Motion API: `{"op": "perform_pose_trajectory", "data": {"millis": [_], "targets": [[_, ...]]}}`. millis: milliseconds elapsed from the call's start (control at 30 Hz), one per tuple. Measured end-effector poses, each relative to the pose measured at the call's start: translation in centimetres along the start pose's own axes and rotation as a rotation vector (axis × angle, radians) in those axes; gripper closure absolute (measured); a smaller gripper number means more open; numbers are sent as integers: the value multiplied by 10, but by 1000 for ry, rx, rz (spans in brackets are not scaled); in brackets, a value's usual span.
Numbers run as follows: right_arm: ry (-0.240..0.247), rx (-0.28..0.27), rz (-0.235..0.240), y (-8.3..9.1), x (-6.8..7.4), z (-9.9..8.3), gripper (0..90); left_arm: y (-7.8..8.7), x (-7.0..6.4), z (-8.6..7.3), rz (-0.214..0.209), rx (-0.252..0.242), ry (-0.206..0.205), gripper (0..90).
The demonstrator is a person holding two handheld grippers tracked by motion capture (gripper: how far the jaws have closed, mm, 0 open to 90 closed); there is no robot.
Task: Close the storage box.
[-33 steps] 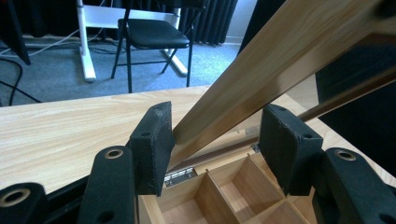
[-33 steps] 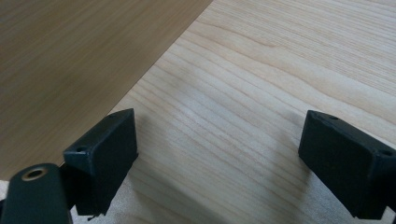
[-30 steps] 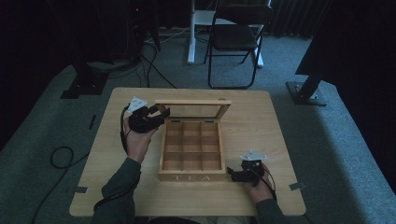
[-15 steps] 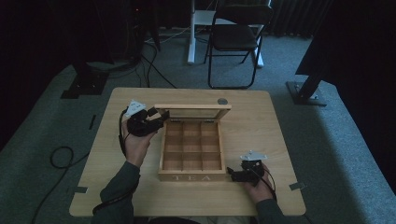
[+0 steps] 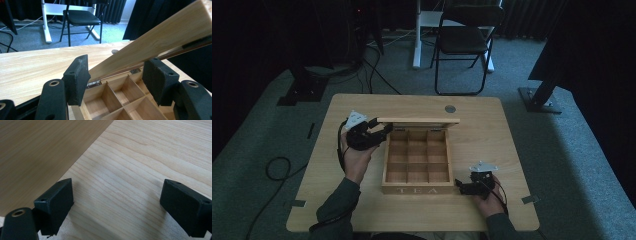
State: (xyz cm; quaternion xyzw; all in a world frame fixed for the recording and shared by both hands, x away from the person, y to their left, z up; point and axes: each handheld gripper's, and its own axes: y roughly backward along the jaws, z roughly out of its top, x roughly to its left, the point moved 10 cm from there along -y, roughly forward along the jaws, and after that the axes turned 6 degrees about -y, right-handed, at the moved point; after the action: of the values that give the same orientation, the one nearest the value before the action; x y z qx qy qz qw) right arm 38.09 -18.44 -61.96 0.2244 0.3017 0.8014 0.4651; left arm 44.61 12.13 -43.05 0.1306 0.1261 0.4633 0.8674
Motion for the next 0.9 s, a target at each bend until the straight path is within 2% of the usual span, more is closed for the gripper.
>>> {"op": "perform_pose_trajectory", "data": {"millis": [300, 433, 567, 900], "targets": [[0, 1, -1, 0, 0, 0, 112, 5, -2, -8, -12, 6, -6, 372], [0, 1, -1, 0, 0, 0, 112, 7, -1, -13, -5, 4, 1, 367], [0, 0, -1, 0, 0, 0, 112, 11, -1, -12, 2, -23, 8, 367], [-1, 0, 0, 0, 0, 0, 112, 17, -5, -14, -3, -23, -3, 367]]}}
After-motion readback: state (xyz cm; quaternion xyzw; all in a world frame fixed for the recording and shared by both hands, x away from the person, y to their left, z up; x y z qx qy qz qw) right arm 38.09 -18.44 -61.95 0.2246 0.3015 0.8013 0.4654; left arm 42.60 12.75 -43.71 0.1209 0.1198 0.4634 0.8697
